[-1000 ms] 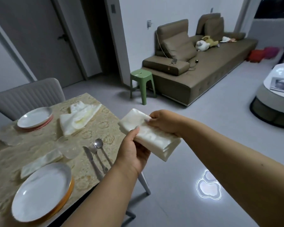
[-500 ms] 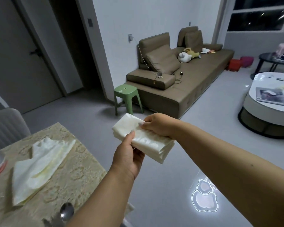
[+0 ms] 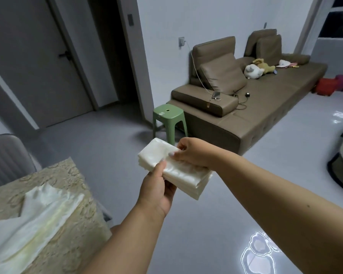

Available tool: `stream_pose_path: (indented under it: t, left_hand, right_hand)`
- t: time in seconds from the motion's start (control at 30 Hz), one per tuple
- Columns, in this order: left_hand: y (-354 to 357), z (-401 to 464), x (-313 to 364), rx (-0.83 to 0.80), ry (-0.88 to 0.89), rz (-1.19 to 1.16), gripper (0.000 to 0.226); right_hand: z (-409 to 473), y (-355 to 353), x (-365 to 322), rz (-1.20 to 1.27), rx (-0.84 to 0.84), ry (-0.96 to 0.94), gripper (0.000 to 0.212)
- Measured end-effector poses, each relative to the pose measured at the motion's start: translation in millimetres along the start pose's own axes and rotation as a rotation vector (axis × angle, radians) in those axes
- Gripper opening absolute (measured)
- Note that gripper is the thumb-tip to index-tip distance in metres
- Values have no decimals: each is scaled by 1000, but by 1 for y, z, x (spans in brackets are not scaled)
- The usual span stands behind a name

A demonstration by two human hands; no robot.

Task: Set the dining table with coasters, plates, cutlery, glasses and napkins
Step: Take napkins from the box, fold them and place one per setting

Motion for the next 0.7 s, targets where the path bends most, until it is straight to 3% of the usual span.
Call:
stream_pose_path:
  t: [0.37, 0.57, 0.7]
  left_hand:
    - [64, 140, 10, 157, 70, -24, 30]
    - [48, 191, 42, 230, 137, 5, 46]
    - [26, 227, 76, 286, 159, -8, 43]
  right_hand:
    - [164, -53, 25, -32, -145, -120, 24]
    - [241, -38, 8, -12, -167, -188, 21]
    - [292, -18, -18, 38, -197, -189, 17]
Point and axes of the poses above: each hand's wrist, its own z-axis towards the middle knuckle, its own y-axis out of the palm, x = y × z, the point moved 4 cm from there along z, towards the middle knuckle, and after that the axes turned 2 degrees about x, right-handed, at the moved point
